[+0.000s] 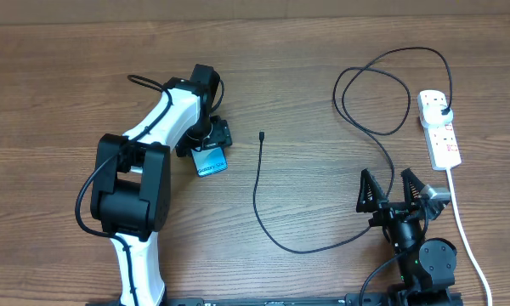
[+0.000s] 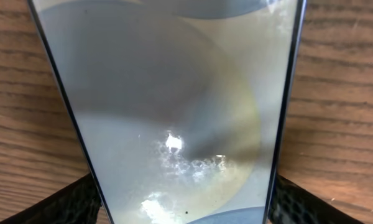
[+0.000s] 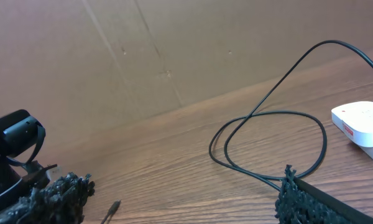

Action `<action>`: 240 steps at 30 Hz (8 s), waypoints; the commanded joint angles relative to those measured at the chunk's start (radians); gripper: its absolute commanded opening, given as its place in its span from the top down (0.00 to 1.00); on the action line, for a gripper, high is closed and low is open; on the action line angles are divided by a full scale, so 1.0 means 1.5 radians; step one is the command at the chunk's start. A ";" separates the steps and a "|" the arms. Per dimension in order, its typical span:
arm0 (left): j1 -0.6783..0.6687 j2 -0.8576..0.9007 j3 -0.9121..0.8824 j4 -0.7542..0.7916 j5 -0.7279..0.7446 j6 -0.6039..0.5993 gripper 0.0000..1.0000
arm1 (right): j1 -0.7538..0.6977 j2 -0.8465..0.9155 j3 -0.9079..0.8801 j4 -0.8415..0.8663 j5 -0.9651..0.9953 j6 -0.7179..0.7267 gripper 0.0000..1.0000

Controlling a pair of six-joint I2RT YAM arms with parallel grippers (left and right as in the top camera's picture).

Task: Plug charger to phone and switch on socket
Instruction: 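Lift the phone with the left gripper and hold it, then move the held phone rightward toward the table center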

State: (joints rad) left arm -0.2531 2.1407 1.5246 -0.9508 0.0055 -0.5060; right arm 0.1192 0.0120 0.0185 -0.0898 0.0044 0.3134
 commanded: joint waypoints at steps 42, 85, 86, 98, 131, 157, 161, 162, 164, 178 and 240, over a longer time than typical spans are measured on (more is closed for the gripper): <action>0.027 0.042 -0.087 0.080 0.046 -0.010 0.18 | -0.002 -0.002 -0.007 0.004 0.001 -0.005 0.00; 0.016 0.042 -0.105 0.022 0.008 0.009 0.17 | -0.002 -0.002 -0.007 0.004 0.001 -0.005 0.00; 0.016 0.042 -0.105 0.018 0.009 0.016 0.17 | -0.002 -0.002 -0.007 0.004 0.001 -0.005 0.00; 0.016 0.042 -0.105 0.039 -0.009 0.058 0.14 | -0.002 -0.002 -0.007 0.004 0.001 -0.005 0.00; 0.016 0.042 -0.077 0.048 0.016 0.048 0.20 | -0.002 -0.002 -0.007 0.004 0.001 -0.005 0.00; 0.015 0.041 0.225 -0.199 0.082 0.048 0.25 | -0.002 -0.002 -0.007 0.004 0.001 -0.005 0.00; 0.015 0.041 0.234 -0.200 0.177 0.048 0.23 | -0.002 -0.002 -0.007 0.004 0.001 -0.005 0.00; 0.015 0.041 0.234 -0.199 0.212 0.048 0.23 | -0.002 -0.002 -0.007 0.004 0.001 -0.005 0.00; 0.015 0.041 0.234 -0.199 0.272 0.048 0.22 | -0.002 -0.002 -0.007 0.004 0.001 -0.005 0.00; 0.016 0.041 0.234 -0.209 0.445 0.048 0.26 | -0.002 -0.002 -0.007 0.004 0.001 -0.005 0.00; 0.015 0.041 0.234 -0.307 0.796 -0.399 0.35 | -0.002 -0.002 -0.007 0.004 0.001 -0.005 0.00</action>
State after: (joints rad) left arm -0.2276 2.2108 1.8450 -1.4063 1.1454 -1.0828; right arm 0.1192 0.0120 0.0185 -0.0898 0.0044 0.3130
